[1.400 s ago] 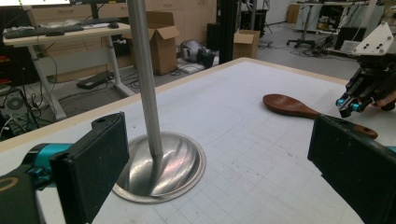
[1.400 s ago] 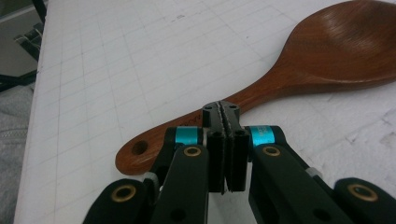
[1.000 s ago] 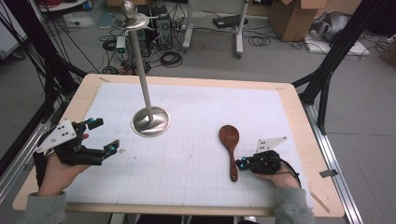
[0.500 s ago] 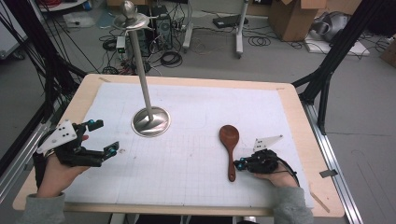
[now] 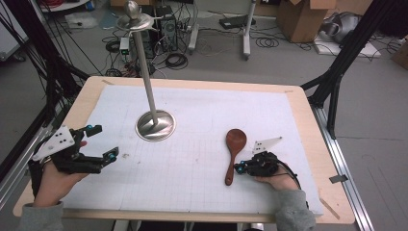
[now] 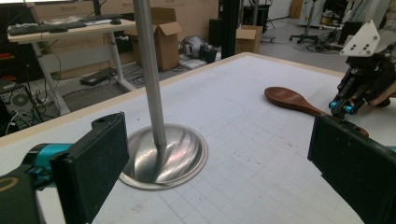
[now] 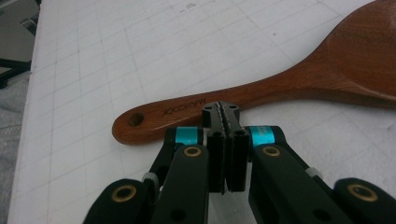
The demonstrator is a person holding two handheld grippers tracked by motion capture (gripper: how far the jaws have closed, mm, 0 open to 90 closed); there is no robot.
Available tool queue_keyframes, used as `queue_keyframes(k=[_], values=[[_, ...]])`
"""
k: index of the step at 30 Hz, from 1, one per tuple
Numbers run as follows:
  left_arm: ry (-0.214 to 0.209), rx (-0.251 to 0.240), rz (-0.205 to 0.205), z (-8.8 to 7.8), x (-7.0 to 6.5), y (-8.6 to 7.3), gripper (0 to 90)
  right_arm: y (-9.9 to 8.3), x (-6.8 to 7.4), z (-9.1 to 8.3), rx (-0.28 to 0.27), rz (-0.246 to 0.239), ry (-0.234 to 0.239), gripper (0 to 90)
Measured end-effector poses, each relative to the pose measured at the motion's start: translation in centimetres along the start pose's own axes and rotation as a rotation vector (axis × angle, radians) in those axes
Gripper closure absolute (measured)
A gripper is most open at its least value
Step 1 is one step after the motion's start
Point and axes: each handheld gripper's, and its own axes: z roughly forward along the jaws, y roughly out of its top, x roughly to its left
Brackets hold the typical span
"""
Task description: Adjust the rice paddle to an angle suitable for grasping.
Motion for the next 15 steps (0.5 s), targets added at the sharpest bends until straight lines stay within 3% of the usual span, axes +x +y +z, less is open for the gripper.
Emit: queue_keyframes(k=[15], values=[[0.029,0.012,-0.003,-1.3,0.2,-0.4,5.9,2.0,0.3,2.2,0.015,-0.024,-0.001,89.4]])
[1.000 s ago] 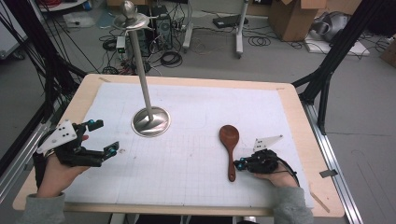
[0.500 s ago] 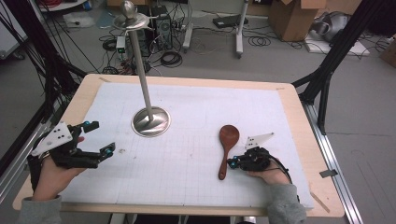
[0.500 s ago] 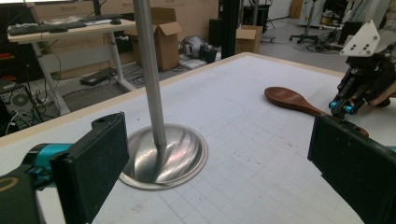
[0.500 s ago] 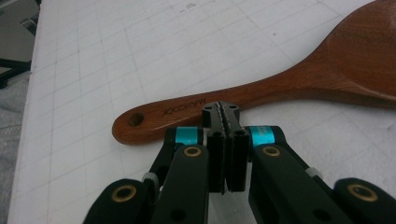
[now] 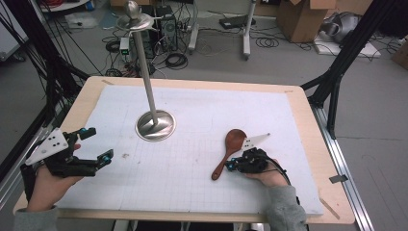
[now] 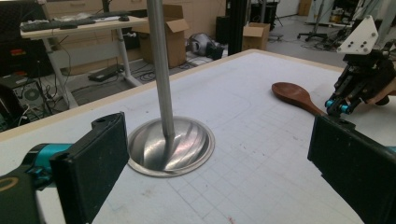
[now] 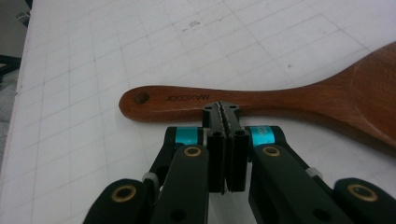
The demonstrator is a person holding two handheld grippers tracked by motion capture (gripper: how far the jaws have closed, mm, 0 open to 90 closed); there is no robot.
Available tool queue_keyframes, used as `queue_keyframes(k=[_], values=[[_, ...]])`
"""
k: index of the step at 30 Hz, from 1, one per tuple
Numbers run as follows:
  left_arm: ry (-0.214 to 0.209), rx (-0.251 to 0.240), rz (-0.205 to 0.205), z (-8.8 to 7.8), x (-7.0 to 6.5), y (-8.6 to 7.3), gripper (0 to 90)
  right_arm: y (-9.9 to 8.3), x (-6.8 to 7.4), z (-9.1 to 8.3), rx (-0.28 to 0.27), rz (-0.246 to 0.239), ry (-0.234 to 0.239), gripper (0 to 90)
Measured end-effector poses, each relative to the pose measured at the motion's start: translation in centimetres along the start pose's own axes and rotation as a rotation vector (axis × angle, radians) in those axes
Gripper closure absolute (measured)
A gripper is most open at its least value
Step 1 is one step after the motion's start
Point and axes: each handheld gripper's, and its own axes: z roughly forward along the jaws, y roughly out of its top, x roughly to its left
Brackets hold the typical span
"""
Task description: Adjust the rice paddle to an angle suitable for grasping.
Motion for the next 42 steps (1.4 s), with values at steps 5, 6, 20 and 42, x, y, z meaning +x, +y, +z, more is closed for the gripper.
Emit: queue_keyframes(k=[5,6,20,42], values=[[0.015,0.004,-0.002,-0.6,0.1,-0.2,5.9,0.7,0.0,0.8,-0.002,-0.003,-0.002,89.4],[0.015,0.004,-0.002,-0.6,0.1,-0.2,5.9,0.7,0.0,0.8,-0.002,-0.003,-0.002,89.4],[0.039,0.011,-0.006,-1.9,0.2,-0.6,5.9,2.1,0.0,2.3,0.008,-0.018,-0.005,89.5],[0.070,0.023,-0.021,-3.3,0.3,-1.3,5.9,3.9,0.0,4.3,0.004,-0.048,-0.051,89.5]])
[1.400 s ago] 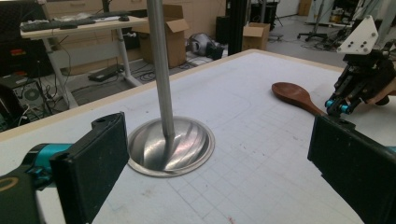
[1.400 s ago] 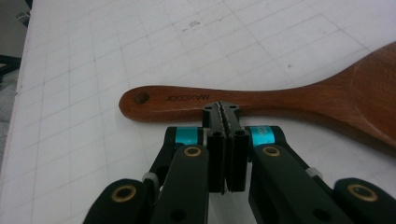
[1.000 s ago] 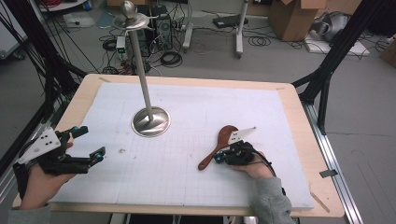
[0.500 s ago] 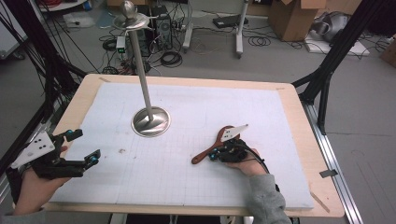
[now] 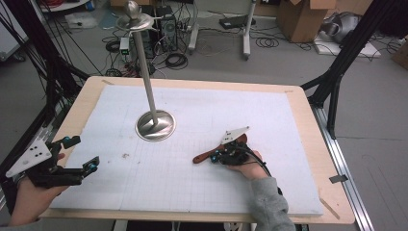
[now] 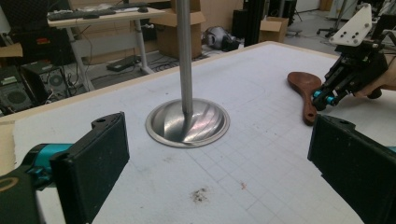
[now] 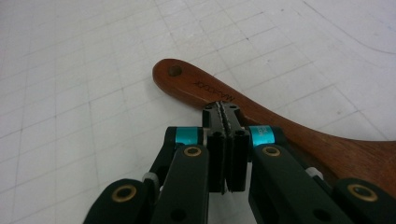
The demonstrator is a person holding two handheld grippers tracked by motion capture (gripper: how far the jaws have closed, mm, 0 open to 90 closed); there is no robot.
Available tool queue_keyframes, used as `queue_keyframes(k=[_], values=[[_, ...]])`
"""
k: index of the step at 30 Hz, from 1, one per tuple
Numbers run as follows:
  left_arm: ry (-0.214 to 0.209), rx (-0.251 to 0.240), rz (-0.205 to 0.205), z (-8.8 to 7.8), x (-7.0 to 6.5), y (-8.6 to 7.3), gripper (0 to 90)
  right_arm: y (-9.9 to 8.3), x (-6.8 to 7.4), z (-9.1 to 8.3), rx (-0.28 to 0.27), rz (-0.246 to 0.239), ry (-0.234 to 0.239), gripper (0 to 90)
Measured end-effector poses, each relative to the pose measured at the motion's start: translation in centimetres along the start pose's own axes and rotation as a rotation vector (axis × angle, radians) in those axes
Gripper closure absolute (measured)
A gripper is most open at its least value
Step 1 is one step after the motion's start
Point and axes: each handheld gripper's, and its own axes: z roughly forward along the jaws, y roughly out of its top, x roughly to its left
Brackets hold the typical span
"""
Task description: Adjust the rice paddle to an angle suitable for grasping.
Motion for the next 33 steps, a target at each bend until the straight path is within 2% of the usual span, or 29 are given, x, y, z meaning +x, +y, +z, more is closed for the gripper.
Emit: queue_keyframes(k=[8,10,11,12,13,14,15,16,17,20,23,24,28,29,33], values=[[0.009,0.005,-0.004,-0.4,0.1,-0.2,5.9,0.6,0.0,0.1,0.014,-0.024,-0.026,89.6],[0.010,0.004,-0.004,-0.5,0.2,-0.3,5.9,1.1,-0.1,-1.3,-0.044,-0.022,-0.042,89.6],[0.010,0.004,-0.007,-0.5,0.2,-0.3,5.9,1.1,-0.1,-1.3,-0.044,-0.022,-0.042,89.6],[0.011,0.005,-0.012,-0.5,0.2,-0.4,5.9,1.4,-0.3,-1.8,-0.065,-0.017,-0.060,89.6],[0.010,0.015,-0.014,-0.4,0.2,-0.6,5.9,1.8,-0.8,-2.7,-0.106,-0.013,-0.105,89.6],[0.010,0.015,-0.014,-0.4,0.2,-0.6,5.8,1.8,-0.8,-2.7,-0.106,-0.013,-0.105,89.6],[0.012,0.026,-0.012,-0.4,0.1,-0.8,5.8,2.0,-1.3,-3.0,-0.117,0.001,-0.142,89.6],[0.012,0.026,-0.012,-0.4,0.1,-0.8,5.8,2.0,-1.3,-3.0,-0.117,0.001,-0.142,89.6],[0.012,0.031,-0.009,-0.5,0.0,-0.8,5.9,2.1,-1.8,-3.1,-0.122,0.010,-0.162,89.6],[0.019,0.033,-0.010,-0.9,0.0,-1.0,5.8,2.3,-2.4,-2.9,-0.105,0.024,-0.191,89.6],[0.035,0.032,-0.020,-1.5,0.3,-1.2,5.8,2.4,-2.7,-2.7,-0.093,0.025,-0.201,89.6],[0.039,0.033,-0.024,-1.7,0.4,-1.3,5.9,2.5,-3.0,-2.4,-0.058,0.024,-0.223,89.6],[0.043,0.035,-0.031,-1.8,0.5,-1.5,5.8,2.4,-3.4,-1.9,-0.039,0.025,-0.236,89.6],[0.043,0.039,-0.026,-1.9,0.4,-1.5,5.9,2.2,-3.7,-1.6,-0.017,0.034,-0.259,89.6],[0.043,0.043,-0.022,-1.9,0.3,-1.5,5.9,2.1,-3.9,-1.3,-0.012,0.028,-0.283,89.5]])
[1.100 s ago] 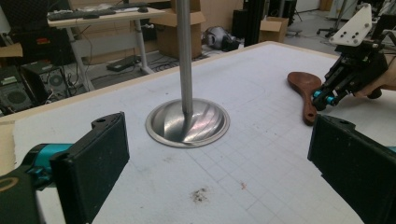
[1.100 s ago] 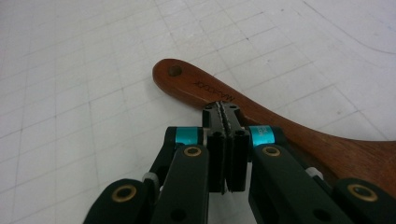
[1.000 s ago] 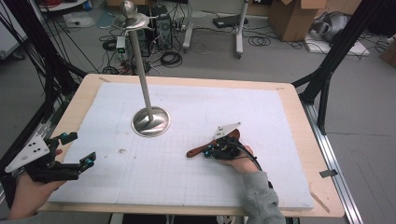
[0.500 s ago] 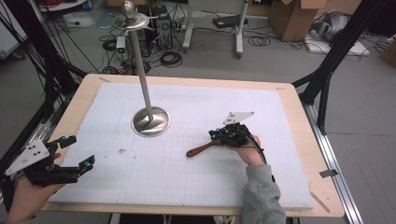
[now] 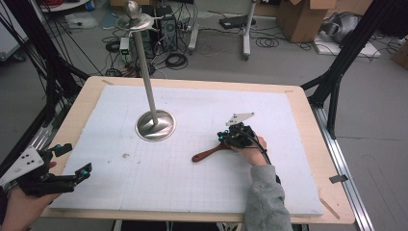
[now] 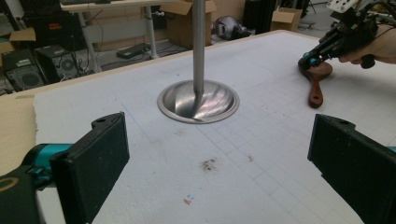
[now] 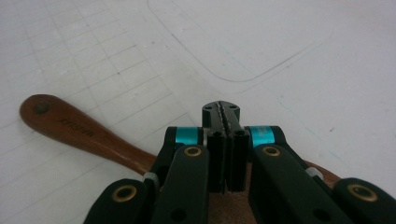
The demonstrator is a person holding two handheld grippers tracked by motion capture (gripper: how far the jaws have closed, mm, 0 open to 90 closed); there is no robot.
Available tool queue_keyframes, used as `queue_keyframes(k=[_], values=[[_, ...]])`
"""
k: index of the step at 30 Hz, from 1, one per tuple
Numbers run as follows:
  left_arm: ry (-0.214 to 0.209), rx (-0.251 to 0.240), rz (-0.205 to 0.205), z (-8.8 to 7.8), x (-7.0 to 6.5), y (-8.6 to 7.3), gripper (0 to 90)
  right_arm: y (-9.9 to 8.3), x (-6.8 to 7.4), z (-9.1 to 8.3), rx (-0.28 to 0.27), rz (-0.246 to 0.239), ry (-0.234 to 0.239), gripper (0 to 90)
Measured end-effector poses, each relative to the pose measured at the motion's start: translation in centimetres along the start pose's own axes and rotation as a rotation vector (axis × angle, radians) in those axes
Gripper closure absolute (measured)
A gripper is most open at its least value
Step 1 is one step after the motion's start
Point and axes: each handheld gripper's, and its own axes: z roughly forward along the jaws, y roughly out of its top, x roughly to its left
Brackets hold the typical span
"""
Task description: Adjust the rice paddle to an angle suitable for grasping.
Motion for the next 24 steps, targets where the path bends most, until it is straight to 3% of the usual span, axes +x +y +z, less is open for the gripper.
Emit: queue_keyframes(k=[13,16,18,24], values=[[0.032,-0.005,-0.008,-1.5,0.4,-0.2,5.9,0.0,-0.3,1.2,0.031,0.022,-0.042,89.6],[0.034,0.000,-0.012,-1.7,0.3,-0.4,5.9,0.0,-0.4,1.4,0.032,0.049,-0.056,89.6],[0.035,0.004,-0.010,-1.7,0.3,-0.4,5.8,0.1,-0.4,1.6,0.048,0.037,-0.067,89.6],[0.042,0.004,-0.012,-2.1,0.4,-0.5,5.9,0.0,-0.8,1.8,0.047,0.055,-0.064,89.6]])
